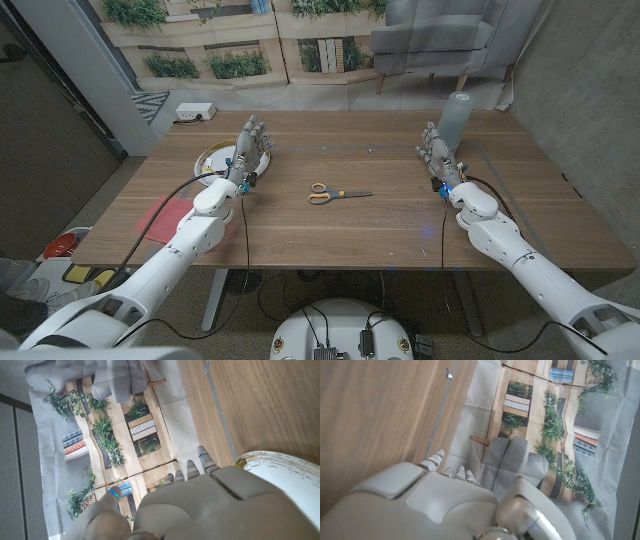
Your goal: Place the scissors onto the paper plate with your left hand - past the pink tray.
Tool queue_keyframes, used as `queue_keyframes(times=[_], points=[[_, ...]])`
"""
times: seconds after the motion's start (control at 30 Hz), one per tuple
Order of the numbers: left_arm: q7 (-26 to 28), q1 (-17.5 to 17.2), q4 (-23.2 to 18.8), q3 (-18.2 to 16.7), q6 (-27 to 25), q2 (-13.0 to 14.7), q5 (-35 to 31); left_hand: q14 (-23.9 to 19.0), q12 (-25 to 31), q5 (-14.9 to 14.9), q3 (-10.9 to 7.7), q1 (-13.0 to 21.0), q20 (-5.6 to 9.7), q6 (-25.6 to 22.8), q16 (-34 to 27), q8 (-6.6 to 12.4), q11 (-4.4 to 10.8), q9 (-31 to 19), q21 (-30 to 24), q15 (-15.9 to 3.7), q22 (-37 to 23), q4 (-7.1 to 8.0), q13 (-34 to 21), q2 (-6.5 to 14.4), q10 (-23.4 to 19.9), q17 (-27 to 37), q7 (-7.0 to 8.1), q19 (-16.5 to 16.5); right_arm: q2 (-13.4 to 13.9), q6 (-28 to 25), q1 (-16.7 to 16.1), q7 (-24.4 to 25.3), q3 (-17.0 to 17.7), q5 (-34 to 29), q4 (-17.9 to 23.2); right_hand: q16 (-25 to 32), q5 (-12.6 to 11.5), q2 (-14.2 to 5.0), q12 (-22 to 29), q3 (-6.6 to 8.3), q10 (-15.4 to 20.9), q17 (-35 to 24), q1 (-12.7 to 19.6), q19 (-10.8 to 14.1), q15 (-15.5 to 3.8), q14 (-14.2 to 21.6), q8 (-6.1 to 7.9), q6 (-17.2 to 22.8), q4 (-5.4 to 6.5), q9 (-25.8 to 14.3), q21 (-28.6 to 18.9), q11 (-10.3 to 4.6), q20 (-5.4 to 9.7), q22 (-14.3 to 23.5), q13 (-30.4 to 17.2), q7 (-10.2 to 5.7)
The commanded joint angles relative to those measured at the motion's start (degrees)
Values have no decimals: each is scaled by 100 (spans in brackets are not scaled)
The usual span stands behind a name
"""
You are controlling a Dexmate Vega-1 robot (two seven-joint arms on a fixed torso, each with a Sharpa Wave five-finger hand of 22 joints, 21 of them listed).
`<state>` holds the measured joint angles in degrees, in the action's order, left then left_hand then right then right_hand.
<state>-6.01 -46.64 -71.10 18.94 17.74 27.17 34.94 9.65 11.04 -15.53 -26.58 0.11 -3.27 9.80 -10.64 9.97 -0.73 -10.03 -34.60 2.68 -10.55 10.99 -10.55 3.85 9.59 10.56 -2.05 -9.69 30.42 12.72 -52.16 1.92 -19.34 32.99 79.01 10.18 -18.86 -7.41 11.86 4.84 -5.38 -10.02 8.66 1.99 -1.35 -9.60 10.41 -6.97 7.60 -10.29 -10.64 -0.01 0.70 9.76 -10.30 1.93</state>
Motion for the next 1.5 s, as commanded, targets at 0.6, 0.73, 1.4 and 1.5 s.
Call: queue_keyframes(times=[0.6, 0.73, 1.4, 1.5], points=[[-897, -439, -936, -1258, -547, -741, -1826, 1199, 111, 138, 18, 459, -82, 989, -49, 131, 108, -2, 135, -65, 24, -548, -7, 134, 1204, -54, 219, -1512, -470, -484, -762, -335, 921, -970, 1401, 39, -36, -16, -4, -3, -43, -20, 45, 45, 15, -141, 26, -58, 23, -26, -39, 3, -17, 6, -21, -9], [-689, -515, -1168, -1309, -692, -725, -2182, 813, 250, 252, 11, 659, -514, 595, -117, 187, 169, -9, 256, 103, -6, -779, -23, 39, 688, -31, 316, -1528, -505, -440, -777, -385, 972, -972, 1378, 40, -35, -14, -2, -4, -36, -20, 44, 44, 18, -136, 27, -56, 22, -26, -38, 1, -17, 6, -21, -11], [-1378, -63, -1113, -1122, -491, -391, -3016, 461, 338, 404, 12, 1097, -344, 97, -177, 217, 318, -31, 315, 100, -72, -1334, -96, -221, 172, 82, 321, -1309, -641, -319, -772, -494, 1066, -977, 1203, 37, -33, -7, -16, -2, -45, -18, 45, 38, 15, -136, 25, -63, 14, -26, -35, -5, -15, 6, -20, -4], [-1488, 38, -1098, -1056, -482, -319, -3147, 451, 350, 415, -5, 1193, -338, 62, -178, 219, 288, -33, 333, 91, -73, -1429, -102, -239, 117, 89, 345, -1316, -651, -303, -766, -493, 1074, -985, 1189, 35, -33, -7, -18, -1, -47, -18, 45, 35, 14, -139, 25, -64, 13, -25, -33, -5, -14, 6, -20, -5]])
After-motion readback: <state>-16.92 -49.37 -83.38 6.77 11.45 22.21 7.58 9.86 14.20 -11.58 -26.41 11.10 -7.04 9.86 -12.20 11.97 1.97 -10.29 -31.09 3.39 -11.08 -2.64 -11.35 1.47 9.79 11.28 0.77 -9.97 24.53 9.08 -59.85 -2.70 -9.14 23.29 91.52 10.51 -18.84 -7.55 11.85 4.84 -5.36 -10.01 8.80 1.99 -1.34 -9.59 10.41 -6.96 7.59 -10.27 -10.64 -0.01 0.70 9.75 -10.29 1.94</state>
